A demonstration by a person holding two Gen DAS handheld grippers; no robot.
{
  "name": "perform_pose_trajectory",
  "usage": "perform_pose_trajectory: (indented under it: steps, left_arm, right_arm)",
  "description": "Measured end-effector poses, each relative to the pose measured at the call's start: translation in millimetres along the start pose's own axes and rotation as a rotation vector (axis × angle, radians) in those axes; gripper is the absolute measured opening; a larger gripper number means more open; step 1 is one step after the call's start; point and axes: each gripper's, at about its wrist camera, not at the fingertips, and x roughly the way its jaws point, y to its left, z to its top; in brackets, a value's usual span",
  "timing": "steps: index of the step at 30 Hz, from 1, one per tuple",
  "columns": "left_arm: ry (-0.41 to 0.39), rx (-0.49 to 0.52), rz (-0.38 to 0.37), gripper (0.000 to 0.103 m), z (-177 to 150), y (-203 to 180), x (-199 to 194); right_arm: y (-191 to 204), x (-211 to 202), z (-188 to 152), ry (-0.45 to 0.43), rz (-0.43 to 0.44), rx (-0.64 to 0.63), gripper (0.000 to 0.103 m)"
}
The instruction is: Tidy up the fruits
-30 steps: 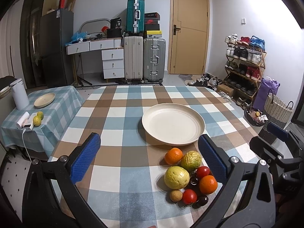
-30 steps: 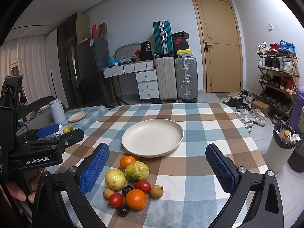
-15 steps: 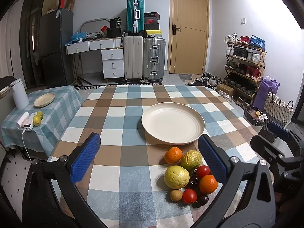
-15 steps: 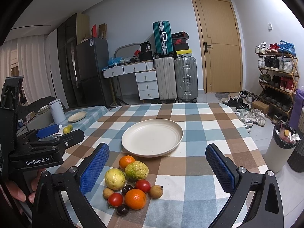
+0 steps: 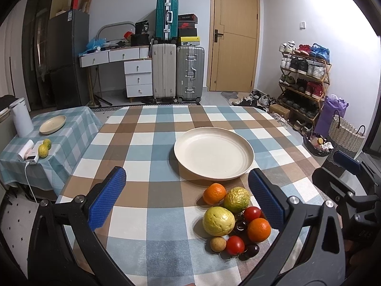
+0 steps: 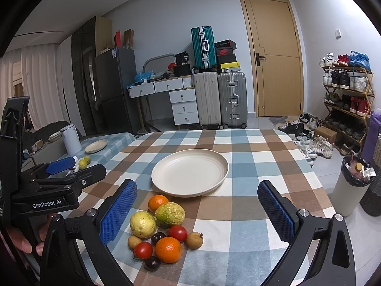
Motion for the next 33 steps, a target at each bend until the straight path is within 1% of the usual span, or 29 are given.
perform_pose_trajectory:
  steps: [14, 22, 27, 33]
  left_arm:
    - [0.022, 0.004, -0.033, 0.102, -1.8, -2.2, 9.1]
    - [0.058, -0.01, -0.067, 0.102, -7.1, 2.8, 20.3]
    - [0.101, -0.031, -0.117, 0.102, -14.1, 9.5, 33.3]
    - [0.172, -0.051, -0.207, 0.102, -27.0, 13.6, 57.3]
  right_arm:
    - [-1.1, -0.4, -0.7, 0.0, -0.001, 0.002, 0.103]
    - [-3.8, 1.1, -3.7, 0.009, -0.004, 0.01, 0.103]
    - [-7.8, 5.9, -4.8, 0.019, -0.005, 0.014, 0.103]
    - [-12.7, 13.8, -7.9, 0.036, -0.006, 0.024, 0.103]
